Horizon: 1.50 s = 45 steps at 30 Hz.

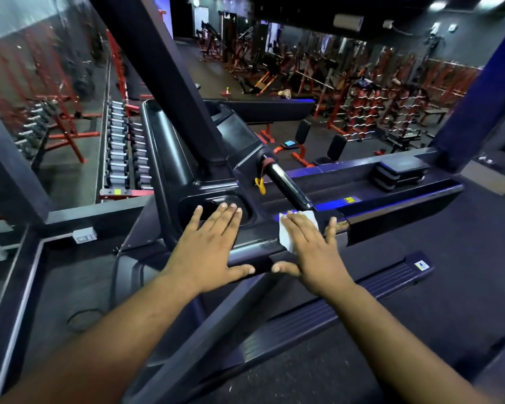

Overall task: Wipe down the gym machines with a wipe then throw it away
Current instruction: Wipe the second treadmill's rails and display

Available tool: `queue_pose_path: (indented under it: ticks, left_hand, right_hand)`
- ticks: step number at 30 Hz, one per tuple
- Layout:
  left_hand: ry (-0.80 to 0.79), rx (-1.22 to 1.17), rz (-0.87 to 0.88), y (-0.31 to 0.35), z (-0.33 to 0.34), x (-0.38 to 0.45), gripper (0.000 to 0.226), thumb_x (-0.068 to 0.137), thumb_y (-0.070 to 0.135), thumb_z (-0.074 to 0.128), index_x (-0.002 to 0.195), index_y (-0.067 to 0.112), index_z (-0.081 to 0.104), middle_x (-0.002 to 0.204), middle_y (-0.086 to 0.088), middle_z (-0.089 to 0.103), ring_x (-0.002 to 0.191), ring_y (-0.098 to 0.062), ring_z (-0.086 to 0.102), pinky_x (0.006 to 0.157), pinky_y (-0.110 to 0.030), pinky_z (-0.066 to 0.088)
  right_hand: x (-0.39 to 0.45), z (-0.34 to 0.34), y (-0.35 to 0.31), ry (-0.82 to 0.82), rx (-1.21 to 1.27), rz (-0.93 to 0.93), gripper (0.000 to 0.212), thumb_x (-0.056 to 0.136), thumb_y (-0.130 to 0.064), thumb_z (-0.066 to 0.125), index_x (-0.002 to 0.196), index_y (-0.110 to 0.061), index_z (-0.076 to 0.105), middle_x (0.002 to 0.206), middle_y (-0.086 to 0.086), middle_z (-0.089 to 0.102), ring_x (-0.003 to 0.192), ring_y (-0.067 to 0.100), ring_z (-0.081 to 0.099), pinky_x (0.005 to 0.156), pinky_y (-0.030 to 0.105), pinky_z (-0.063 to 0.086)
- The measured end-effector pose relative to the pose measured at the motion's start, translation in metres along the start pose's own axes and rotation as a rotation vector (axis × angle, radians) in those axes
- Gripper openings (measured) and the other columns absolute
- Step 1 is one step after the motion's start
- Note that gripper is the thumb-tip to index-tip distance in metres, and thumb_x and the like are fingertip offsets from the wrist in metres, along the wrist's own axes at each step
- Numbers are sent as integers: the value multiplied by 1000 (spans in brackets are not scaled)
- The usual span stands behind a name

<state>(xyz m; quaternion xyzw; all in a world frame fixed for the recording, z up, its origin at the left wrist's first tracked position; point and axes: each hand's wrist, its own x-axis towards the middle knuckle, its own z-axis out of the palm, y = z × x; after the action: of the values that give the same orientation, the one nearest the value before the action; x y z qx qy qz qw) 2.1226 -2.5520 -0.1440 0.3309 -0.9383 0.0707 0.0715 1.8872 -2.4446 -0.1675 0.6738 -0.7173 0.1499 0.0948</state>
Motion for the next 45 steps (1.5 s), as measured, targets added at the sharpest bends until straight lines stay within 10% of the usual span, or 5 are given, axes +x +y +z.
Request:
queue_pose_path:
  ticks: [25, 32, 45]
  left_hand:
    - [-88, -198, -69, -66, 5, -33, 140, 60, 95, 42, 152, 21, -32, 164, 4, -32, 153, -12, -27, 128, -40, -6]
    - [-173, -245, 18, -111, 7, -29, 149, 56, 103, 47, 150, 26, -40, 162, 7, -38, 149, -7, -34, 125, -39, -15]
    - [-224, -268, 123, -145, 9, -15, 151, 48, 110, 20, 155, 17, -32, 160, 3, -41, 148, -12, -36, 123, -46, -20]
  right_hand:
    - [10, 27, -119, 58, -69, -331, 115, 74, -90, 38, 158, -12, 30, 165, 4, 29, 154, 18, 21, 121, 63, 4]
    - [-9, 22, -104, 13, -130, 18, 122, 71, -95, 28, 155, -7, 35, 161, 8, 35, 151, 22, 29, 117, 71, 10]
    - [21, 19, -169, -31, -139, -3, 123, 68, -98, 27, 160, -17, 24, 164, -1, 30, 154, 15, 19, 119, 68, 11]
